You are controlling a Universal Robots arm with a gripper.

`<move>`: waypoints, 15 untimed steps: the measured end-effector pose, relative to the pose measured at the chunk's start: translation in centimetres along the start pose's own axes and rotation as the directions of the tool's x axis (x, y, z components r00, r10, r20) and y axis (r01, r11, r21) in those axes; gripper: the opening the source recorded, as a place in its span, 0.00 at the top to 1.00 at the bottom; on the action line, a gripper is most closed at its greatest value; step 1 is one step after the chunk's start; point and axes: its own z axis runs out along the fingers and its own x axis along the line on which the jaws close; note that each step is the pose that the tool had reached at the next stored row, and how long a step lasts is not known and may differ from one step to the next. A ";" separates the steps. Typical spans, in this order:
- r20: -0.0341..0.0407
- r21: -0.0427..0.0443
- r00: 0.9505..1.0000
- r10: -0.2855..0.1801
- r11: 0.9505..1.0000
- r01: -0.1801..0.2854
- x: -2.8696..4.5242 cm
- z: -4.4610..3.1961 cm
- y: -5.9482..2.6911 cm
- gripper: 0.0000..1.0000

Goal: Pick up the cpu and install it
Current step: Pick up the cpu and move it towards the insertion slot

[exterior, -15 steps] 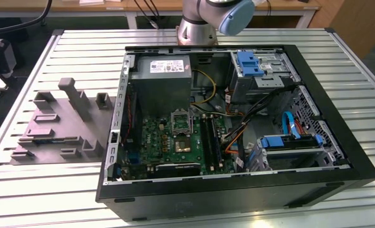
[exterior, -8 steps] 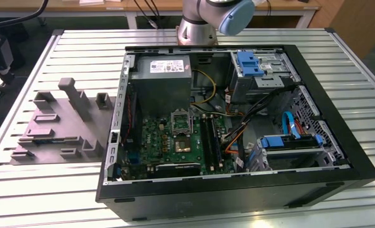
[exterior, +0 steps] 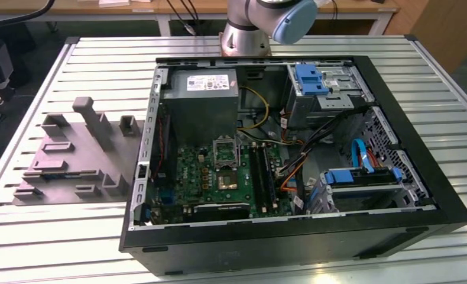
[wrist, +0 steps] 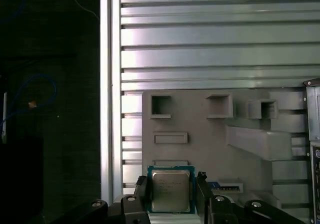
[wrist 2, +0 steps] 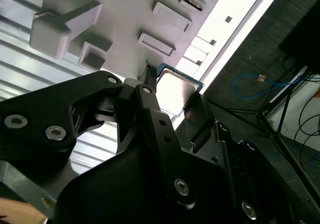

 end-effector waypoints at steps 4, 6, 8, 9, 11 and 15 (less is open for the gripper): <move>0.000 0.000 1.000 0.000 1.000 0.000 0.01 -0.32 0.02 0.53; 0.000 0.001 1.000 0.000 1.000 0.000 0.01 -0.45 0.03 0.53; 0.000 0.001 1.000 0.000 1.000 0.000 0.01 -0.58 0.04 0.53; 0.000 0.002 1.000 0.000 1.000 0.000 0.01 -0.66 0.05 0.53; 0.000 0.003 1.000 0.000 1.000 0.000 0.01 -0.78 0.06 0.53; 0.000 0.004 1.000 0.000 1.000 0.000 0.02 -1.00 0.07 0.53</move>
